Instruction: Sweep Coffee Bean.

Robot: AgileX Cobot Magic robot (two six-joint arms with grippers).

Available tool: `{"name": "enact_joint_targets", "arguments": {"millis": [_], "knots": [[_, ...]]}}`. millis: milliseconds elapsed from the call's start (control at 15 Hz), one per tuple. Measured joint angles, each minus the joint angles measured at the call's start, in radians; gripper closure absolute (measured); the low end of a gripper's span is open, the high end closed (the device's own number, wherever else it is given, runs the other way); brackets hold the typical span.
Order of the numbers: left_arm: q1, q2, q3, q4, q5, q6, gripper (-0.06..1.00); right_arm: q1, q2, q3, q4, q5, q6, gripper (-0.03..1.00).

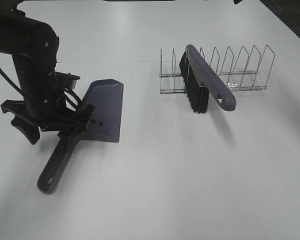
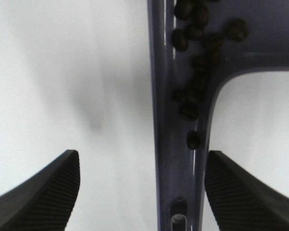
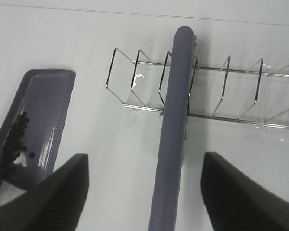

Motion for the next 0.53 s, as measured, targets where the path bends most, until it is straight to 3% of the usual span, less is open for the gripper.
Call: {"name": "enact_joint_targets", "arguments": {"millis": [333,533], "knots": [[0.216,-0.126,-0.033,-0.075,-0.006,0.096,0.30,0.000,-0.220,0.285,-0.006,0.000,-0.020,0.35],[0.268,-0.220,-0.029,-0.072,0.017,0.129,0.30,0.000,-0.319,0.421,-0.006,0.000,-0.020,0.35]]}}
